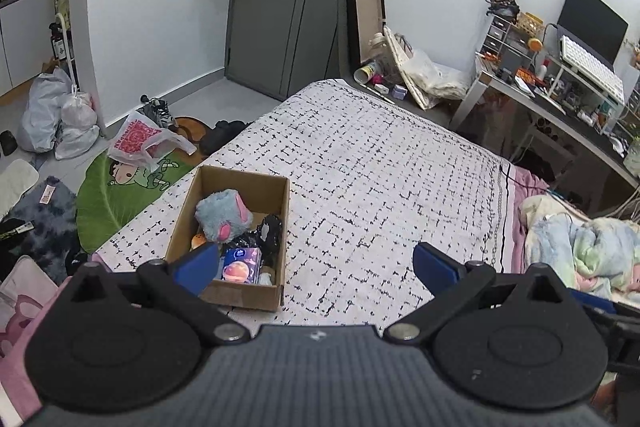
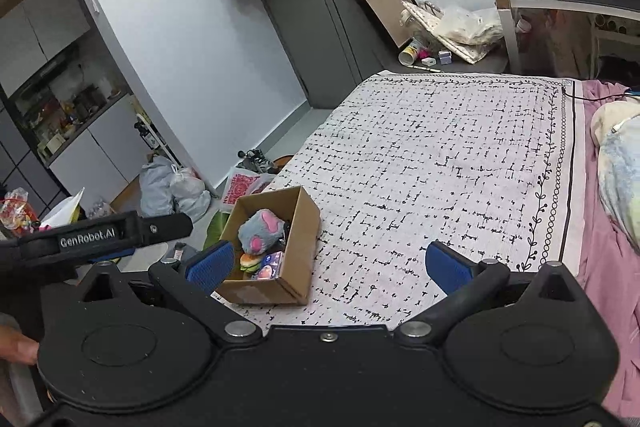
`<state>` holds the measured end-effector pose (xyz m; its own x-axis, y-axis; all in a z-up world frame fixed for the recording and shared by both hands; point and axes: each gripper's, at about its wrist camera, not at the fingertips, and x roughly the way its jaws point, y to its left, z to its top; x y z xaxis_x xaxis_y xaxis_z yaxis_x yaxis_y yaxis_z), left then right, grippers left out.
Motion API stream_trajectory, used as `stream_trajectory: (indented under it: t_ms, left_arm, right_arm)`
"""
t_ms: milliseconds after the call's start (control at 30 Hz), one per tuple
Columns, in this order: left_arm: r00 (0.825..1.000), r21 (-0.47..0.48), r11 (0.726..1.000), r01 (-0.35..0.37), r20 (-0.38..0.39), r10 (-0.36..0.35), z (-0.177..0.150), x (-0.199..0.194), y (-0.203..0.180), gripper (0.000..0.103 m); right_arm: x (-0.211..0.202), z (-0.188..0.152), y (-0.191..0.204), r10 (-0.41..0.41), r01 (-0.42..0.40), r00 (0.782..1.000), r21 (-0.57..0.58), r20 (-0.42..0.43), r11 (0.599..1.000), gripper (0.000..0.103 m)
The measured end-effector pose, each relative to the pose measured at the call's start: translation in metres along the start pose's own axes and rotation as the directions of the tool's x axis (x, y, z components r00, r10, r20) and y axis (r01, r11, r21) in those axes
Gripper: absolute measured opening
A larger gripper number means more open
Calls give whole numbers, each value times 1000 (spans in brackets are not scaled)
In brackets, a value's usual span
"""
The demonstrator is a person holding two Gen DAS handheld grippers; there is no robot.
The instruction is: Organize soft objects
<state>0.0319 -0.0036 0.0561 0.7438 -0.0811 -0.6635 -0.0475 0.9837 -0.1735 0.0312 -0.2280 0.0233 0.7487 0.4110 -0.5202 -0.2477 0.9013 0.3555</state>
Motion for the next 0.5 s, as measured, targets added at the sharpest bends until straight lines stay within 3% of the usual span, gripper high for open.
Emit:
stream_trajectory:
  t_ms: [500]
  left_arm:
    - [999,44,999,6,-34,-4,-12,-3,1,102]
  right_arm:
    - [4,-11,-5,-25,26,999,29,-45,999,103]
